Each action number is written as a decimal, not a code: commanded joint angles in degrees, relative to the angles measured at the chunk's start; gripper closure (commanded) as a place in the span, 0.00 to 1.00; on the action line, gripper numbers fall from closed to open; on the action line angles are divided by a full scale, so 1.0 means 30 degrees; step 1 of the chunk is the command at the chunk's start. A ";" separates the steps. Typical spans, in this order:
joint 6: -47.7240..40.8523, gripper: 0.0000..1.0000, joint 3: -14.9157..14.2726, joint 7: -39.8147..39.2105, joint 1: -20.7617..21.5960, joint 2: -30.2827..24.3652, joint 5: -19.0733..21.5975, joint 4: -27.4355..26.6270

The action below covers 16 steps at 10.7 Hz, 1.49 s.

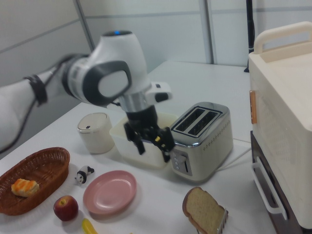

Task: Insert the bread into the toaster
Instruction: 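Move the open gripper down toward the bread slice in the metal rack, then close the gripper on the crust of the brown bread slice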

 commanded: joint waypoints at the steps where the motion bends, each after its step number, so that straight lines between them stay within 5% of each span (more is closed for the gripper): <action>1: 0.2521 0.02 -0.0557 -0.0713 0.0223 0.0923 -0.2222 -0.0950; 6: 0.5484 0.05 -0.0558 -0.0802 0.0253 0.1683 -0.4779 -0.3386; 11: 0.6187 0.29 -0.0558 -0.0627 0.0107 0.2623 -0.6009 -0.3415; 13: 0.6217 0.55 -0.0558 -0.0713 0.0078 0.2653 -0.6508 -0.3444; 15: 0.6188 0.93 -0.0558 -0.0714 0.0048 0.2595 -0.6510 -0.3386; 16: 0.6101 1.00 -0.0558 -0.0656 0.0048 0.2507 -0.6452 -0.3357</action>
